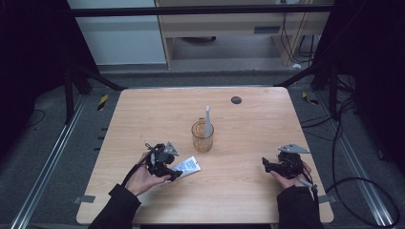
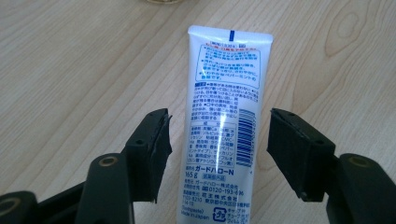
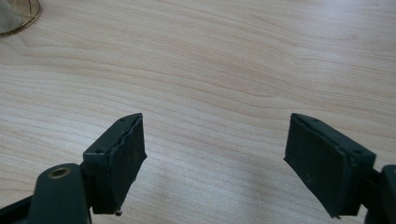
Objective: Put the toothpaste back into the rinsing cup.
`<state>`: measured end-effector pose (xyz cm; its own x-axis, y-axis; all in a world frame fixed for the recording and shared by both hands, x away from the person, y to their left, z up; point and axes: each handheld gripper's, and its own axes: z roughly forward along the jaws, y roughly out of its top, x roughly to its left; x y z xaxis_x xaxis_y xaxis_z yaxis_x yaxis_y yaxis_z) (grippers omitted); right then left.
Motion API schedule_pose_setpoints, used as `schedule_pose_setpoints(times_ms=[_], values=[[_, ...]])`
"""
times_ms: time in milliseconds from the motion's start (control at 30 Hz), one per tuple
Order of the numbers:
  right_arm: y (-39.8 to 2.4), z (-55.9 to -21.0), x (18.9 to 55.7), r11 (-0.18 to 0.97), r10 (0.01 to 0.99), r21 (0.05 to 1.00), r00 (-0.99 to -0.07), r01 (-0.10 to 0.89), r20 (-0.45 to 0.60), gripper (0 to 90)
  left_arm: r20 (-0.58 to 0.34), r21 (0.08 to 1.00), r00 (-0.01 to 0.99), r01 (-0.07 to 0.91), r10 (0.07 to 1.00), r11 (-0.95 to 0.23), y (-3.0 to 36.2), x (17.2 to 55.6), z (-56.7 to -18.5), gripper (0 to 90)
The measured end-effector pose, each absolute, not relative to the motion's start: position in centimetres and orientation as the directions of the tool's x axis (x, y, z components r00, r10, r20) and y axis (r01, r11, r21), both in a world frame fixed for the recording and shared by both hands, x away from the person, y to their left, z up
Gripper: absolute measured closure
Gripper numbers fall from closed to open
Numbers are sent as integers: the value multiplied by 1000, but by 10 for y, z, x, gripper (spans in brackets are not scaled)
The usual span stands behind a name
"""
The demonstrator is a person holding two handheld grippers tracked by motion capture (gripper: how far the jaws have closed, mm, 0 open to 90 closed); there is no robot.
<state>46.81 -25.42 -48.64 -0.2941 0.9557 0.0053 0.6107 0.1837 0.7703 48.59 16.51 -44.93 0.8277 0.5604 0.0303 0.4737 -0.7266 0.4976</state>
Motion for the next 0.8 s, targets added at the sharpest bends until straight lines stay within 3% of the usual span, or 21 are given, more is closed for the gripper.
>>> schedule_pose_setpoints(times_ms=[800], values=[[-251,-487,471,197,954,763,-299,615,-5,199,8,401,854,474,520,-784,159,495,-464,434]])
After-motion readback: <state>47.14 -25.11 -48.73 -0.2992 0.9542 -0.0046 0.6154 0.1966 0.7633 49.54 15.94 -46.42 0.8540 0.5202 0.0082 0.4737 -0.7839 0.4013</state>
